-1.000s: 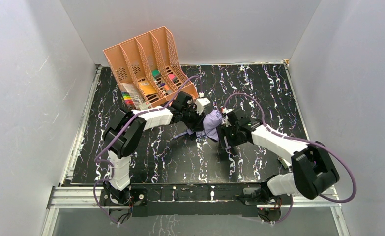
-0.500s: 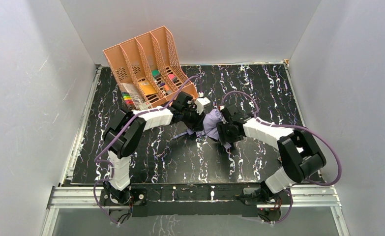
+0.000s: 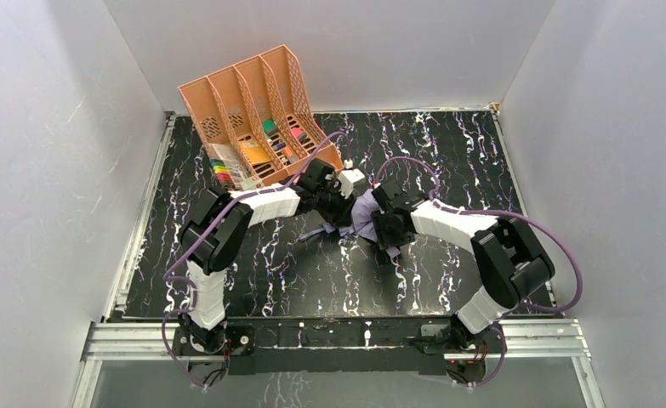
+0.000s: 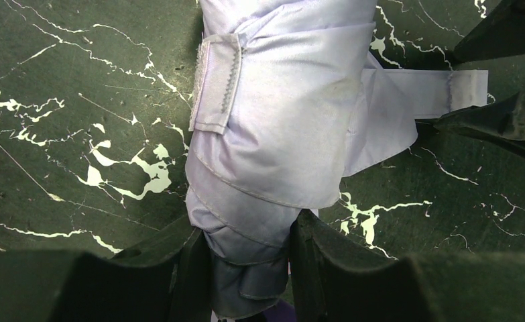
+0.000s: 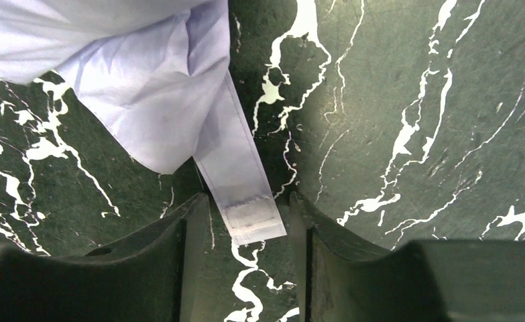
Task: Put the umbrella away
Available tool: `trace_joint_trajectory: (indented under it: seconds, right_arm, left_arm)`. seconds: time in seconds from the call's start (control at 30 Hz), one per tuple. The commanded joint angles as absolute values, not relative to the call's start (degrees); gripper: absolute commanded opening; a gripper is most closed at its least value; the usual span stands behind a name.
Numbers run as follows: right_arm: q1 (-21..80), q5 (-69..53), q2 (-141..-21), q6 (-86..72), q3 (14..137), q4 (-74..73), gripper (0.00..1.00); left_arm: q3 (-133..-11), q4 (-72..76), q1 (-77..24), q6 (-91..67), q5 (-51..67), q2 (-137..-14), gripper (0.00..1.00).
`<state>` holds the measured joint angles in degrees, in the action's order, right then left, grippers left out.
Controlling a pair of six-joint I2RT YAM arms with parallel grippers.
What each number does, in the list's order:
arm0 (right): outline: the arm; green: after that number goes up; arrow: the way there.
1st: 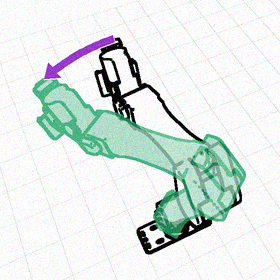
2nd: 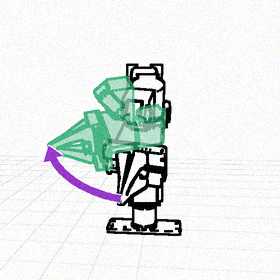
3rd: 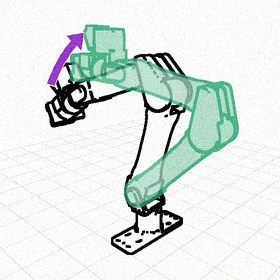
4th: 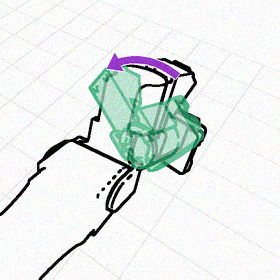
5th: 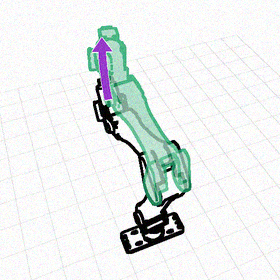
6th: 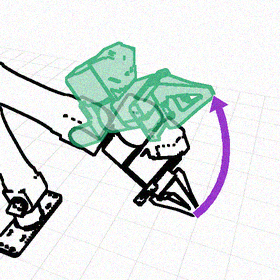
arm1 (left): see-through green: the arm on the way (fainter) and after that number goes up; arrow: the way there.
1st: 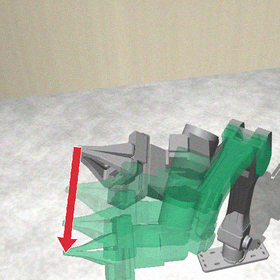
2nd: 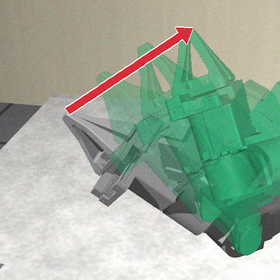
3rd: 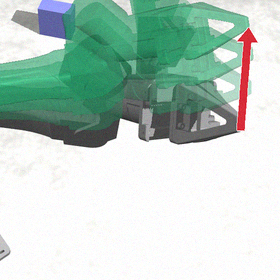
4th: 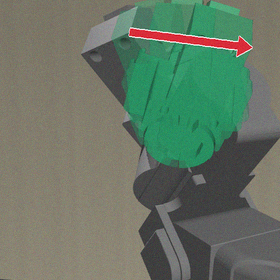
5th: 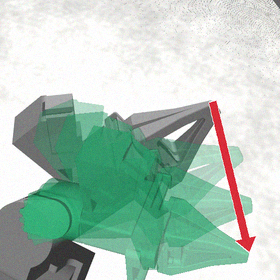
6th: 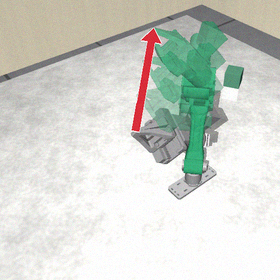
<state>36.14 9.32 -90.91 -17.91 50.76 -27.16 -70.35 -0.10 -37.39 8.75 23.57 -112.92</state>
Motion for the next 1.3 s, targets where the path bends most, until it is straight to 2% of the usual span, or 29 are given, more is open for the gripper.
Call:
trace_joint_trajectory:
  seconds: [0.0, 0.3, 0.37, 0.43, 0.67, 0.87, 1.27]
  right_arm:
    - [36.95, 8.85, -96.77, -20.10, 48.59, -29.81, 0.50]
    - [37.06, 9.61, -96.83, -20.64, 47.69, -29.75, 0.20]
    - [37.02, 9.30, -96.61, -20.74, 47.49, -29.58, 0.12]
    - [37.00, 9.06, -96.11, -20.61, 47.23, -29.32, 0.00]
    - [39.02, 5.48, -90.77, -23.05, 44.97, -26.96, 0.00]
    - [46.67, 2.34, -89.25, -28.46, 44.95, -25.14, 0.00]
    - [52.55, -2.19, -80.50, -34.66, 42.84, -29.43, 0.00]
  left_arm:
    - [-68.90, -7.92, -36.91, 10.66, 14.31, -114.71, 0.00]
    - [-68.91, -7.98, -36.91, 10.20, 12.97, -114.91, 0.00]
    - [-68.76, -7.57, -36.91, 10.09, 12.24, -114.79, 0.00]
    - [-68.64, -7.10, -36.91, 9.01, 10.68, -114.72, 0.00]
    - [-67.81, -2.89, -35.07, 1.66, 12.02, -113.82, 0.00]
    - [-68.79, -2.23, -34.54, -1.53, 11.97, -114.85, 0.00]
    - [-68.71, -3.25, -34.45, 2.82, 2.46, -114.64, 0.00]
